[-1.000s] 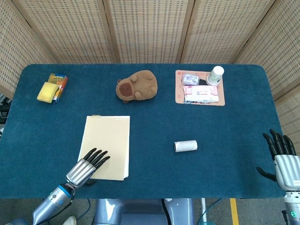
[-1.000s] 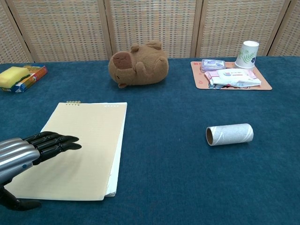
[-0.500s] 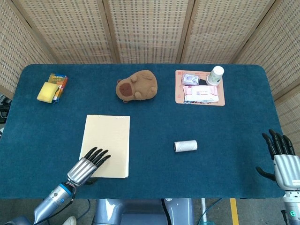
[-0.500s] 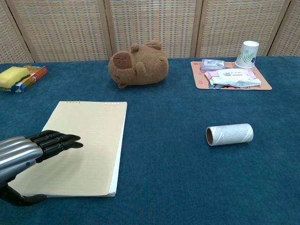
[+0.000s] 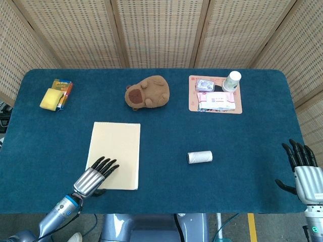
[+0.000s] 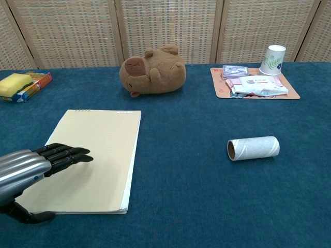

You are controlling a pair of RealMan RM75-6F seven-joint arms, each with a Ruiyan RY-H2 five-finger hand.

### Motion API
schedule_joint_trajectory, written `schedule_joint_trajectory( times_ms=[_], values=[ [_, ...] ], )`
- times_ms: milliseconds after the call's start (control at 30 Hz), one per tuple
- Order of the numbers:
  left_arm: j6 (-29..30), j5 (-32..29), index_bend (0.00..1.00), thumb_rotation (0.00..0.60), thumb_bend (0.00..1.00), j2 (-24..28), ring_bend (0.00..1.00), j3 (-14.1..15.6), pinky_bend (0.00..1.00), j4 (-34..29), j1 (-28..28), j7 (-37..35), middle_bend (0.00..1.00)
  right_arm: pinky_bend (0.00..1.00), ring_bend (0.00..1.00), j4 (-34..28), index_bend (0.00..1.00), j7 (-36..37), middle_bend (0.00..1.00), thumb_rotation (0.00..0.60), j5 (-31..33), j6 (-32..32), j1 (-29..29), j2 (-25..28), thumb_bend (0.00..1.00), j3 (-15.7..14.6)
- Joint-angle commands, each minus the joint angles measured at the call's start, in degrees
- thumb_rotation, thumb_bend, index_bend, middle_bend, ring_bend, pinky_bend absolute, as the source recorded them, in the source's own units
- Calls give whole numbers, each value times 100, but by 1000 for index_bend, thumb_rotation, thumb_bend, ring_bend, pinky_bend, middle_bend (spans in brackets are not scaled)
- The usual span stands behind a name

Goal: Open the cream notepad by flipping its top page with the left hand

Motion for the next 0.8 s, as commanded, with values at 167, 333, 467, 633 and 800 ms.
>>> schedule_joint_trajectory(
  times_ms=[167, 333, 467, 633, 800],
  values=[
    [-32, -67, 0, 600, 430, -49, 0, -28, 0, 61, -46, 0, 0, 0, 0, 3, 0, 44, 0, 600, 4, -15, 6, 6, 0, -1],
    [-6, -97, 0, 600, 523, -93, 0, -55, 0, 113, -68, -42, 0, 0, 0, 17, 0, 82, 0, 600, 4, -18, 9, 8, 0, 0],
    [22, -111, 0, 600, 543, -97, 0, -84, 0, 138, -85, -69, 0, 0, 0, 21, 0, 102, 0, 600, 0, -17, 12, 6, 0, 2],
    [32, -154, 0, 600, 526, -70, 0, -130, 0, 141, -122, -128, 0, 0, 0, 25, 0, 107, 0, 600, 0, -22, 13, 2, 0, -2],
    [6, -202, 0, 600, 525, -63, 0, -157, 0, 159, -157, -155, 0, 0, 0, 21, 0, 102, 0, 600, 3, -26, 14, 2, 0, -4]
  ],
)
